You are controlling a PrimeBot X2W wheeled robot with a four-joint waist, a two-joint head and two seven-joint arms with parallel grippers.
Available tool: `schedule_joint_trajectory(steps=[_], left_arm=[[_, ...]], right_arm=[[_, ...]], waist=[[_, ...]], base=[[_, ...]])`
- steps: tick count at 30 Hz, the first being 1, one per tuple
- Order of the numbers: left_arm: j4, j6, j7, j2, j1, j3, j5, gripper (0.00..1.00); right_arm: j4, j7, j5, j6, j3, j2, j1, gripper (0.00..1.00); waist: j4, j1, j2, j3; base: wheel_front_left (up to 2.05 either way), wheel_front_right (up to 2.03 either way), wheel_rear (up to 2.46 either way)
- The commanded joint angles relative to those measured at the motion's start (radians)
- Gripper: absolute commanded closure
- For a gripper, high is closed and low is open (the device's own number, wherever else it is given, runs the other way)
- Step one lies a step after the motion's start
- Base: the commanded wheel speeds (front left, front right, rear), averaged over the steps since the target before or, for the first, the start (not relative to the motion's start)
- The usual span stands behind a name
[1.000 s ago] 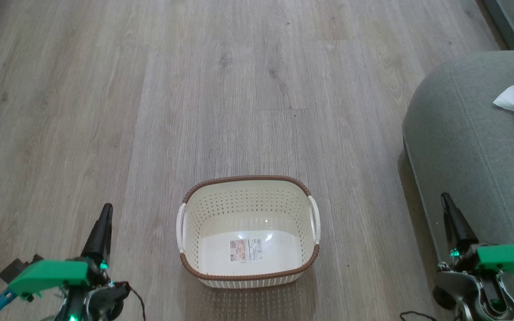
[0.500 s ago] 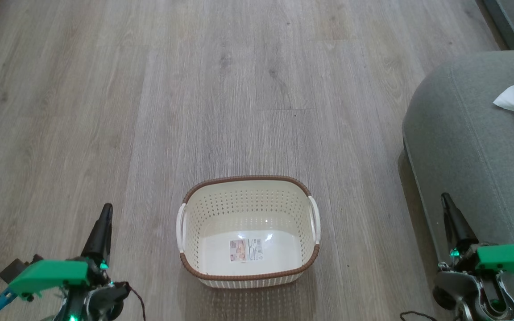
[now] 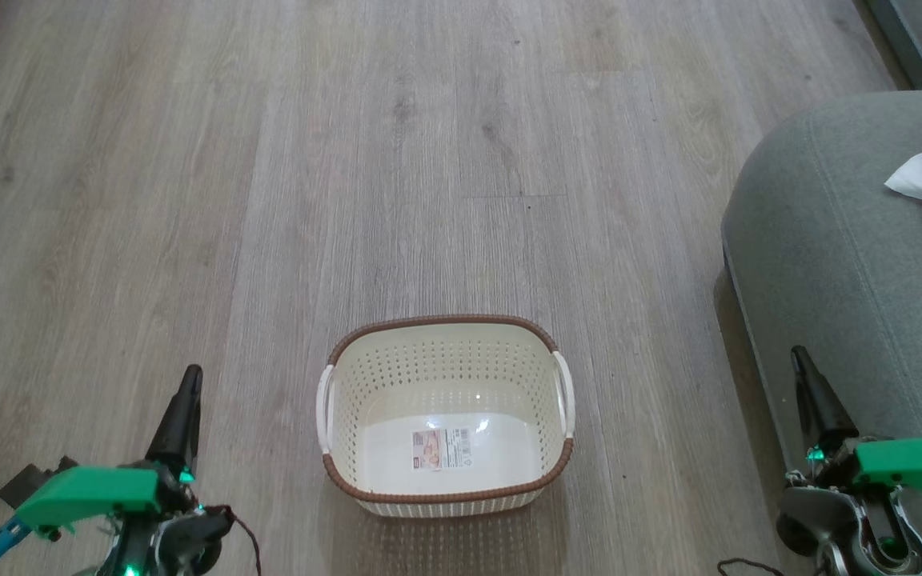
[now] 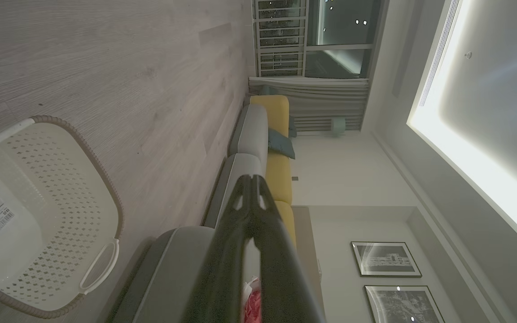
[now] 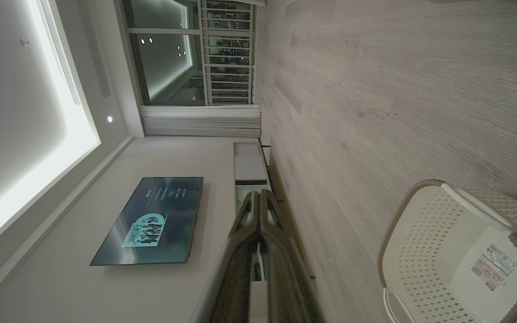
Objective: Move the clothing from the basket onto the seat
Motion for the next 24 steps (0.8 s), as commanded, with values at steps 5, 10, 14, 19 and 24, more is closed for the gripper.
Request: schedule_joint_trajectory(steps=[5,10,14,19,24], left_arm=[[-0.034,-0.009,0.008,0.008,-0.05,0.034,-0.007,1.0],[-0.034,-0.009,0.008,0.008,-0.05,0.034,-0.007,1.0],[-0.034,-0.009,0.008,0.008,-0.05,0.034,-0.007,1.0],[-0.034,-0.009,0.008,0.008,-0.05,0.034,-0.007,1.0],[-0.034,-0.009,0.008,0.008,-0.05,0.034,-0.007,1.0]], right_arm=[[-0.039,0.006,0.006,0.0,0.018,-0.004,-0.056,1.0],[-0.039,0.006,0.006,0.0,0.018,-0.004,-0.056,1.0],[-0.039,0.006,0.006,0.0,0.018,-0.004,-0.056,1.0],[-0.039,0.006,0.006,0.0,0.018,-0.004,-0.056,1.0],[-0.039,0.006,0.006,0.0,0.018,-0.004,-0.056,1.0]], waist=[[0.0,0.0,0.0,0.0],[0.0,0.0,0.0,0.0],[0.0,0.0,0.0,0.0],[0.0,0.0,0.0,0.0],[0.0,0.0,0.0,0.0]], base=[[0.0,0.0,0.0],[0.0,0.0,0.0],[0.0,0.0,0.0],[0.0,0.0,0.0],[0.0,0.0,0.0]])
